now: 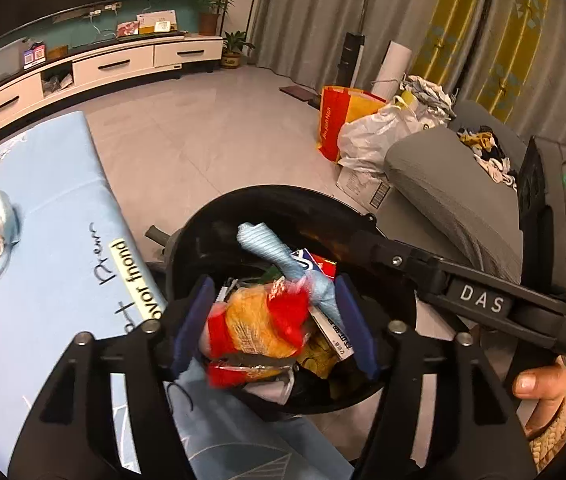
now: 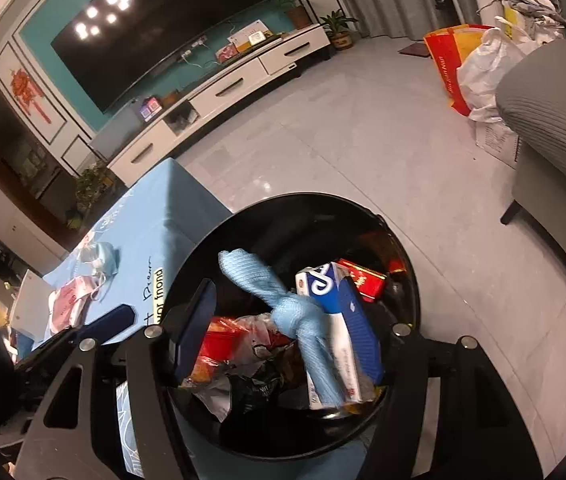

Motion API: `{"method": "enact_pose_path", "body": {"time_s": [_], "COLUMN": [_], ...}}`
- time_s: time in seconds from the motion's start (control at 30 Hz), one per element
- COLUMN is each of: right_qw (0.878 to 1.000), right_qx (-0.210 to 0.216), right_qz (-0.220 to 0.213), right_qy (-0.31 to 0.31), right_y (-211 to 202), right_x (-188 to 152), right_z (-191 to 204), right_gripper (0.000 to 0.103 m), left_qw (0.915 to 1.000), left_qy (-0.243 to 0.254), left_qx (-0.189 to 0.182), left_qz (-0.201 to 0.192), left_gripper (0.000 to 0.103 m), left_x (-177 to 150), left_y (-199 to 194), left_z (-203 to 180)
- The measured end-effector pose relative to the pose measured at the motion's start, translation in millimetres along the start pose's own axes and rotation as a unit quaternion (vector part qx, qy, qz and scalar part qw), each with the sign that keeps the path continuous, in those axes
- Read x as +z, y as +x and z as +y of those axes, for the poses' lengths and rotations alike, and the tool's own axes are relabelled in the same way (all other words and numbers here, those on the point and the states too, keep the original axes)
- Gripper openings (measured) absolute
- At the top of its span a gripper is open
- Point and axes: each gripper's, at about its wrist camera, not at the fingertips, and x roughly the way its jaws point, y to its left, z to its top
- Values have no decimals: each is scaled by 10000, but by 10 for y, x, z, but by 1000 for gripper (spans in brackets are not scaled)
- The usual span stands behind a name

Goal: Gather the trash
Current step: 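Carry the red bag and blue wrapper over the black bin and open both tools, then move both open tools back over the paper cup and pink wrapper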

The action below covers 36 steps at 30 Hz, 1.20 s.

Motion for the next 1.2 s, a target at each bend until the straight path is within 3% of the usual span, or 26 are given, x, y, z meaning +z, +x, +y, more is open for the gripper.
{"method": "enact_pose_path", "body": {"time_s": [0.1,0.27,0.47,0.83,1.2], "right_qw": [10000,9994,9973,9844,9733], "right_qx": [29,113,167,530,677], "right_qz": [-61,4,260,517,656], "right_qy": [-43,-317,-665,-1597,-2093], "right_y": [-125,-332,-406,-476,-458], "right_x": [-36,-211,-437,-795,-1018], "right_z": [42,286,708,1708,2220], "right_gripper": [64,65,66,67,67], "left_qw": [9997,9962,9844,9639,9467], "left_qy": [-124,-525,-1210,-1944,-2496], "left_qx": [153,635,1201,1560,1634], "left_qz": [-162,-297,-427,-938,-1218], "left_gripper": [83,89,93,97,97], "left_x": [-100,-384,-863,-1418,-1727], "left_y": [-231,-702,-1390,-2264,-2633], "left_z": [82,298,642,1050,1375]}}
